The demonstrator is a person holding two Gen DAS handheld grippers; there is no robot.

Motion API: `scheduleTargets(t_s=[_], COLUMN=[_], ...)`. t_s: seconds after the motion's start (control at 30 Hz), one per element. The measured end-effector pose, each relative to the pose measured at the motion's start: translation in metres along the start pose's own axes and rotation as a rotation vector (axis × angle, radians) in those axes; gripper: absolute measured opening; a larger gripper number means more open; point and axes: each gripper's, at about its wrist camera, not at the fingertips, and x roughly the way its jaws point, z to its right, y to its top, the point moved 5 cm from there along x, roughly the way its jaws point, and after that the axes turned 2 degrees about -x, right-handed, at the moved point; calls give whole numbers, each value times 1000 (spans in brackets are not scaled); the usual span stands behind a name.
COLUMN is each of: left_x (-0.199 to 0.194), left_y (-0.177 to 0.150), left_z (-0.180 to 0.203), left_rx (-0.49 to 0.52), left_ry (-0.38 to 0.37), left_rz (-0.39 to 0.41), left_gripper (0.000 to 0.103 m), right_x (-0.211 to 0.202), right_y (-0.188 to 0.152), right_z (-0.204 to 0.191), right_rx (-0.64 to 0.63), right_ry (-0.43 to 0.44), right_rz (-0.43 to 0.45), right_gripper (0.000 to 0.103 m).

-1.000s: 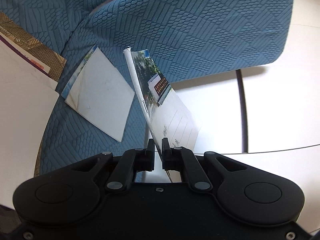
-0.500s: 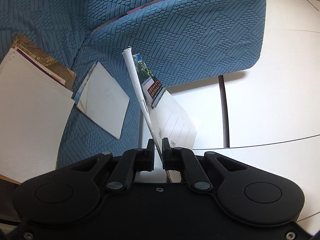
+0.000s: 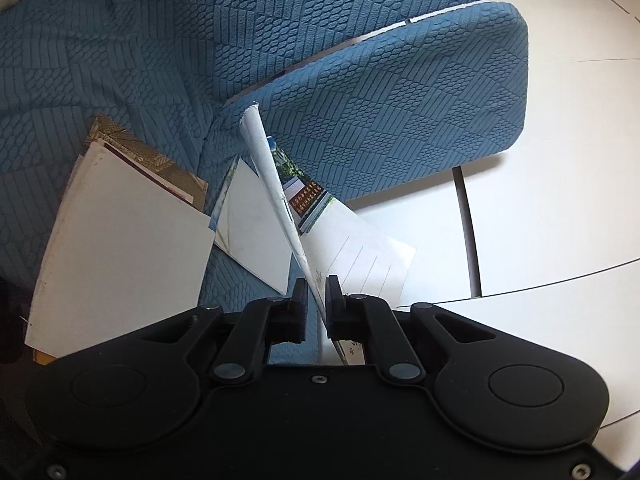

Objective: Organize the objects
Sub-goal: 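Lift the postcards with both tools and carry them toward the book stack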

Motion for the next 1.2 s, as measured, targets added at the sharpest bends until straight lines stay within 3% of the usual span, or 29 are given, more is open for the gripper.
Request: scheduleTargets(t_s=[0.33, 0.6, 0.83, 1.1, 1.2], left_x=[-18, 1, 17, 22, 20], left_y=[3, 2, 1, 6, 5], left_z=[-41, -65, -95, -111, -117], left_rx=[1, 50, 3, -15, -46], left_ry=[66, 119, 124, 194, 176], left_rz=[63, 96, 106, 112, 116], left_gripper=[9, 10, 10, 8, 9], right_x=[24, 45, 62, 76, 78], right_y=[-33, -61, -80, -99, -104], right_z=[-29, -20, -14, -9, -6], right_rx=[-80, -110, -170, -130, -99], right_ry=[-27, -34, -57, -52, -44], right_rz=[-42, -92, -118, -163, -181], right_gripper=[8, 9, 9, 11, 11])
